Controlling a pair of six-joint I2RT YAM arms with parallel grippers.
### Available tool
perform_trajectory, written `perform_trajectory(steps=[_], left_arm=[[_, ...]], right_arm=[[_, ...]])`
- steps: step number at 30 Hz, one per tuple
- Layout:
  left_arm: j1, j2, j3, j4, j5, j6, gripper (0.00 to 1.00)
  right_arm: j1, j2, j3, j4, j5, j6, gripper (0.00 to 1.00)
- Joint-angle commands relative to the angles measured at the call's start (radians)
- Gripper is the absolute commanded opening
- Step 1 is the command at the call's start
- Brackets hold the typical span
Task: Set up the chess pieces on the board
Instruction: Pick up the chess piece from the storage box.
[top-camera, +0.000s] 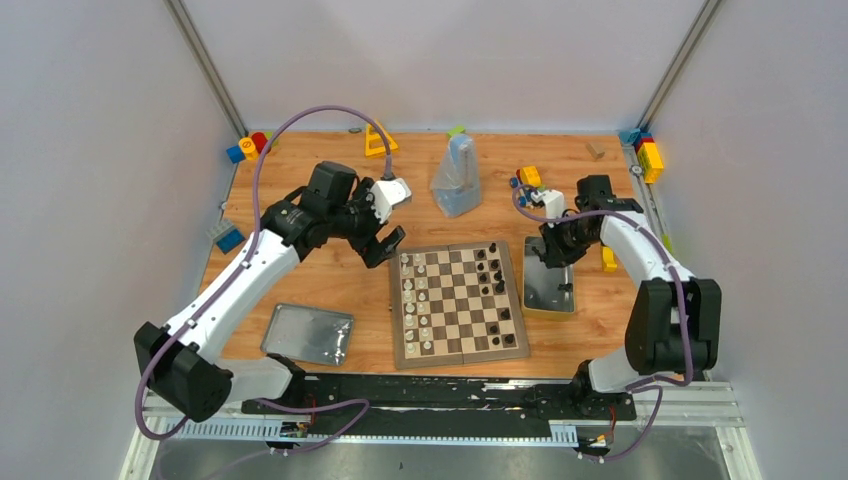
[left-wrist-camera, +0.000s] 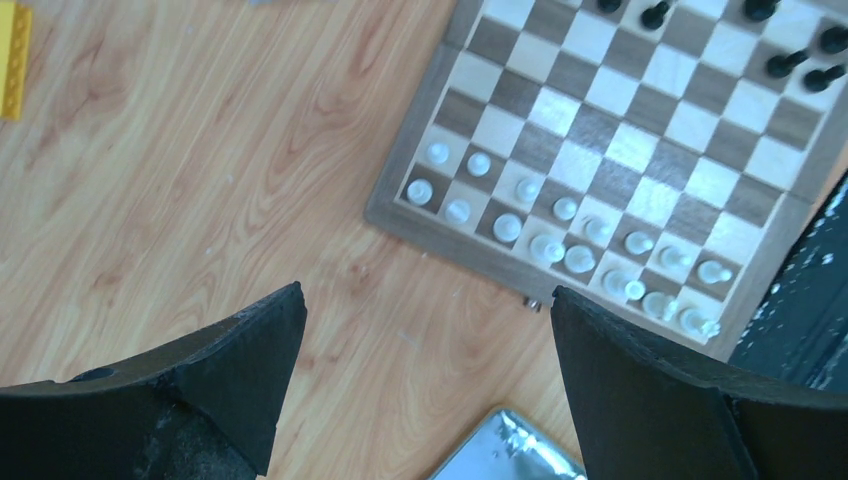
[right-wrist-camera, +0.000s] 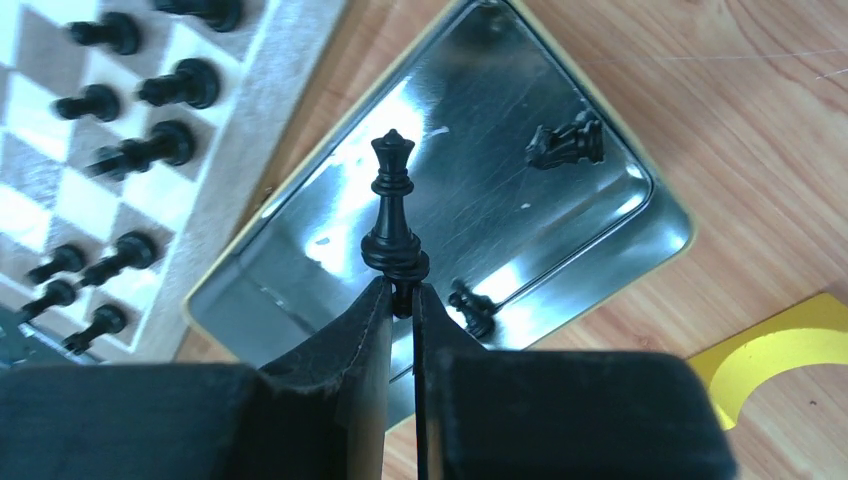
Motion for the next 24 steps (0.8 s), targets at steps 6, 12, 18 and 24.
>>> perform_trajectory(steps=[6,12,18,24], left_arm=[[0.005,0.088,0.087,0.189,0.384,-0.215,0.97],[0.002,0.183,0.146,0.342,0.534,-0.42,0.94],[-0.012,0.318,0.24,0.486,0.623,-0.638,0.9],[-0.044,0.461,0.328,0.512,0.665,-0.762,0.84]], right_arm=[[0.027,-0.156,0.127,-0.144,-0.327,-0.017,0.03],[0.072,-0.184,0.159,-0.123,-0.538,-0.003,0.02],[0.126,-0.181,0.18,-0.068,-0.635,0.024,0.01],[0.142,-0.181,0.173,-0.012,-0.677,0.063,0.0]])
